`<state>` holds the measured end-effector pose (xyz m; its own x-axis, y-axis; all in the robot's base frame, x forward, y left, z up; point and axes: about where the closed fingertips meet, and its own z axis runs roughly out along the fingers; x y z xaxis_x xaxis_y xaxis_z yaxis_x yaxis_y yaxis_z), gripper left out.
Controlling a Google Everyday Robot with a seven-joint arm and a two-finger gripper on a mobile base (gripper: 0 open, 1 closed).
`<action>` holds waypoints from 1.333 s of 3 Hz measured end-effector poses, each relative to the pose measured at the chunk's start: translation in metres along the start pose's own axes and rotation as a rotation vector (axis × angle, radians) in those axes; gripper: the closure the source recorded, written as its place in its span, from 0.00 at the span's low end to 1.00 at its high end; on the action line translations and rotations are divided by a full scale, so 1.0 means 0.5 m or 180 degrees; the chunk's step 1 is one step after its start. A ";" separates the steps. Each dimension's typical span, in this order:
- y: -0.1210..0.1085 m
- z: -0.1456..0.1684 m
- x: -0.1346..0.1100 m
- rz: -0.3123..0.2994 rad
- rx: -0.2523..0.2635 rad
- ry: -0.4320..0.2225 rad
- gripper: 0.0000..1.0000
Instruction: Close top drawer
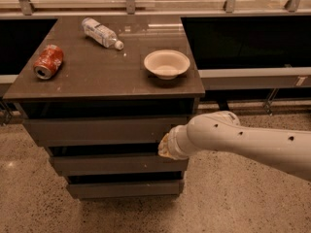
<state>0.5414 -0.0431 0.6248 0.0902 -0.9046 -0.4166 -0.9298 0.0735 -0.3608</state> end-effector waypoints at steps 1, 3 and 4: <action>-0.077 0.035 0.005 -0.0131 0.0187 -0.0151 1.00; -0.135 0.079 -0.005 -0.0218 0.0291 -0.0290 1.00; -0.134 0.079 -0.005 -0.0218 0.0291 -0.0291 1.00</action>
Offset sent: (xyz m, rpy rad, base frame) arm 0.1149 0.0175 -0.0138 0.0844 -0.1528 0.0665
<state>0.6178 -0.0293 0.6172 0.1883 -0.8672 -0.4611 -0.8843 0.0546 -0.4638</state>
